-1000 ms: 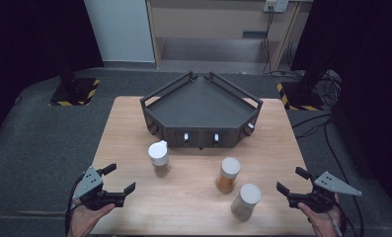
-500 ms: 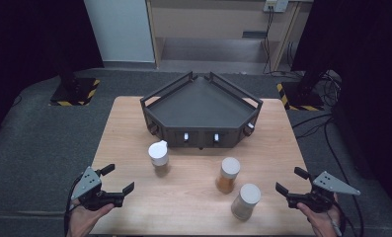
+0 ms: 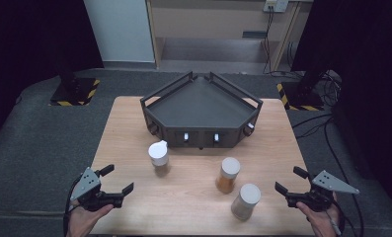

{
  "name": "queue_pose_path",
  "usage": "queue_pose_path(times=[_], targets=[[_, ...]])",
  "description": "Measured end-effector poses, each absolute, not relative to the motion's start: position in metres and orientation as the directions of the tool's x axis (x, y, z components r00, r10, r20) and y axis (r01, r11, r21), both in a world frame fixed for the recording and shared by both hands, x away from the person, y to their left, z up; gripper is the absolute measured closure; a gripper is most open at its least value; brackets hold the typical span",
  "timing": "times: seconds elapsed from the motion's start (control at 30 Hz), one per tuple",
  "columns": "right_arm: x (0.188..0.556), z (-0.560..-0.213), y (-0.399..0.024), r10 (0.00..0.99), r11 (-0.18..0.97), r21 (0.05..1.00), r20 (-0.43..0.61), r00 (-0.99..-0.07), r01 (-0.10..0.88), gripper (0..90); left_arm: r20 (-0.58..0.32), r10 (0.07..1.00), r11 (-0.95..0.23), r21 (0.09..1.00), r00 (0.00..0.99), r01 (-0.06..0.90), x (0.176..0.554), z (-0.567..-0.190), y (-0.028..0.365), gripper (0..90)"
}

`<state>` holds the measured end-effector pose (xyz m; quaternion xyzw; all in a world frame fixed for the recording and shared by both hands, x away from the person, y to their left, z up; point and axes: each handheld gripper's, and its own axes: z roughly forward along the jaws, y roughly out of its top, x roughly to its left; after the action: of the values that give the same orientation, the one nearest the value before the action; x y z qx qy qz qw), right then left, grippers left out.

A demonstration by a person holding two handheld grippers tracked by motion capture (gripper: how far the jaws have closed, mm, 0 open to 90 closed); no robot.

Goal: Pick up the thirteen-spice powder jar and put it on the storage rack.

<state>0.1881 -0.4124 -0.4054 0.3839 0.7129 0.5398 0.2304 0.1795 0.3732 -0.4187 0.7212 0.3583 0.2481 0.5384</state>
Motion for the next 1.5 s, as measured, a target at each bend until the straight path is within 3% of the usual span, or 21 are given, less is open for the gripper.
queue_pose_path(times=[0.87, 1.5], targets=[[0.191, -0.405, -0.412, 0.793, 0.122, 0.944, 0.092, -0.603, 0.306, 6.3, -0.046, 0.795, -0.163, 0.944, 0.605, 0.286, 0.178, -0.412, 0.369, 2.6], [0.191, -0.406, -0.412, 0.791, 0.122, 0.945, 0.092, -0.605, 0.303, 6.3, -0.05, 0.754, -0.21, 0.926, 0.655, 0.313, 0.194, -0.387, 0.372, 2.6]])
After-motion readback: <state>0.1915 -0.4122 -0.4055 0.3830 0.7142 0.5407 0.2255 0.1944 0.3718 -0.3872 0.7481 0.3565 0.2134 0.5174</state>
